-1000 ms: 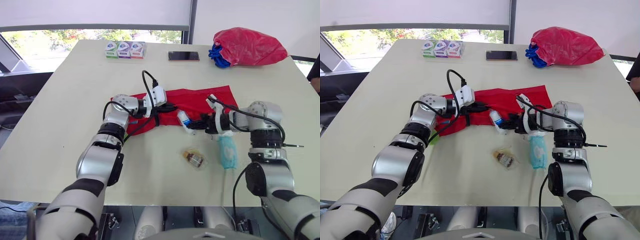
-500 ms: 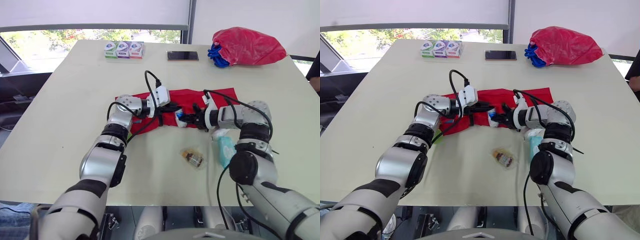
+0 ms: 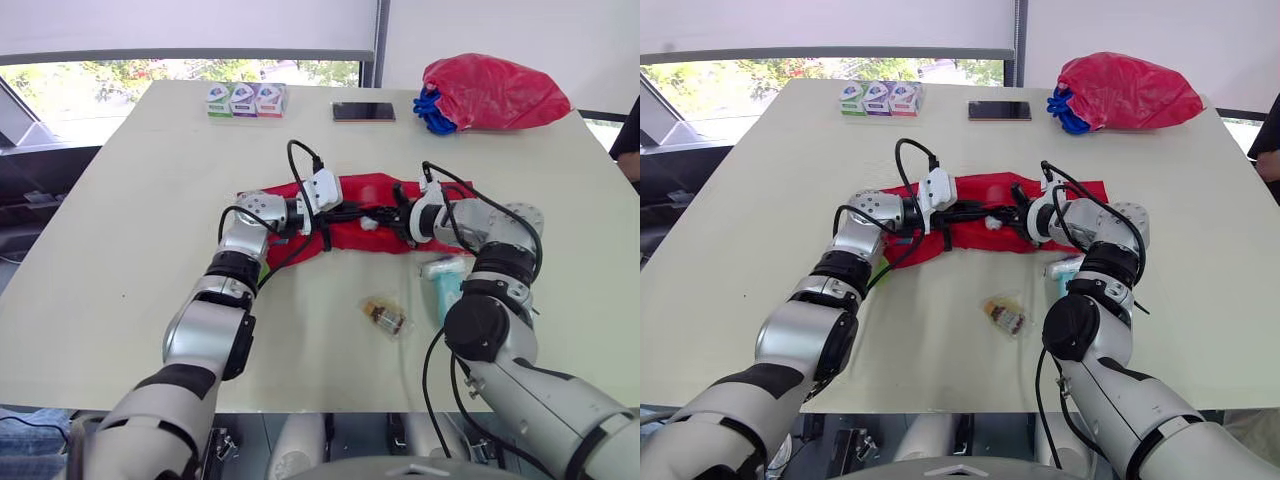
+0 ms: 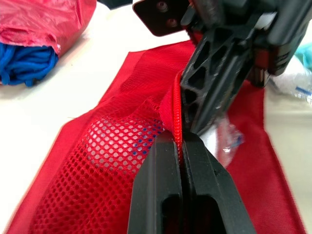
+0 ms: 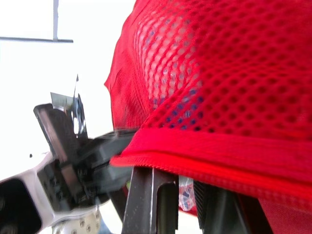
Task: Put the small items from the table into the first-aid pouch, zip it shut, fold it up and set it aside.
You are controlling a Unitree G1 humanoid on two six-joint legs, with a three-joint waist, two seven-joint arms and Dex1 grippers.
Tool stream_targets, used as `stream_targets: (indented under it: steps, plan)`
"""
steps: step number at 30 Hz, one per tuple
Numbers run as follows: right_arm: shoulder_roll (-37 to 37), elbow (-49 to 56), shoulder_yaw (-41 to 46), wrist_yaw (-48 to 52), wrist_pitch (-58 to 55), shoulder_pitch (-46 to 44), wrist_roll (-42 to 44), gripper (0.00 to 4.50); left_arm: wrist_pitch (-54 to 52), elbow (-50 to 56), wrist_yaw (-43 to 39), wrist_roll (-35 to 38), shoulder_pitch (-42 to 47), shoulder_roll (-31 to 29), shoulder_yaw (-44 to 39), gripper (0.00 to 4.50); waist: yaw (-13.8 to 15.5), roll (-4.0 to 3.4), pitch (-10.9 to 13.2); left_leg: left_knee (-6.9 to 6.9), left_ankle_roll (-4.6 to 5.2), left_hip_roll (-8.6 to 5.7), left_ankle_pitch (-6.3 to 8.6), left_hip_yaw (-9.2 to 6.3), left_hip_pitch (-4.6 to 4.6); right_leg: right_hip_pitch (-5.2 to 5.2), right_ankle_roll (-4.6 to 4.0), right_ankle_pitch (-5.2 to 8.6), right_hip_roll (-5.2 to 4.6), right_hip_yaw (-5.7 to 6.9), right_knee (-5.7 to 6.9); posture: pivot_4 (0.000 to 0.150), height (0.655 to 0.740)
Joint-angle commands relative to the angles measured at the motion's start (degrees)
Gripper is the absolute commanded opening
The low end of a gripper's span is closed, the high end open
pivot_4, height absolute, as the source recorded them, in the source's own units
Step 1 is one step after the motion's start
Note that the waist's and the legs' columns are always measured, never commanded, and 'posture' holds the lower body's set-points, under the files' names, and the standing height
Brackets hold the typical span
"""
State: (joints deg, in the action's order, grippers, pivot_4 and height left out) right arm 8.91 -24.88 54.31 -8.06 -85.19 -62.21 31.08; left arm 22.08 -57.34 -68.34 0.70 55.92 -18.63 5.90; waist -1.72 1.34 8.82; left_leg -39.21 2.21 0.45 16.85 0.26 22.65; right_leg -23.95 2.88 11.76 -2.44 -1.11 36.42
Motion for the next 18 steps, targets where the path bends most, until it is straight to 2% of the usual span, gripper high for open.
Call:
stream_targets:
  steps: [1,5,8,11,18]
  plan:
    - [6.88,4.05,-2.12,0.76,2.97,0.29,4.44,0.01,-0.62,1.94,-1.55,0.07,-1.26,0.87,1.08,0.0,-0.29,0.0,0.0,0.0,0.0,0.0,0.0,0.0,0.0,0.0,0.0,0.0,0.0,0.0,0.0,0.15,0.74]
    - [6.77,5.68,-6.54,1.99,1.36,2.52,4.88,0.01,-1.04,2.42,-1.54,0.11,-1.39,1.1,1.21,0.0,-0.69,0.0,0.0,0.02,0.0,0.01,0.0,-0.01,0.0,0.0,0.0,0.0,0.0,0.0,0.0,0.15,0.74]
    - [5.59,7.43,-10.35,3.59,-0.85,4.53,4.9,1.46,-1.1,1.81,-1.28,0.04,-0.92,1.09,1.13,0.0,-0.69,0.0,0.0,0.02,0.0,0.01,0.0,-0.02,0.0,0.0,0.0,0.0,0.0,0.01,0.0,0.15,0.74]
    - [2.44,10.72,-16.88,5.97,-4.57,7.91,4.52,2.56,-1.18,1.26,-1.01,-0.02,-0.68,1.0,0.95,0.0,-0.55,0.0,-0.01,0.02,0.01,0.01,0.0,-0.04,0.0,0.01,0.0,0.0,0.0,0.02,-0.02,0.15,0.74]
    - [-4.84,17.76,-29.27,13.38,-7.21,13.94,5.19,2.56,-1.64,0.67,-0.76,0.26,-0.51,1.13,0.78,0.0,-0.58,-0.05,-0.03,0.02,0.01,-0.01,0.0,-0.05,0.02,0.0,0.01,0.01,0.0,0.02,-0.04,0.15,0.74]
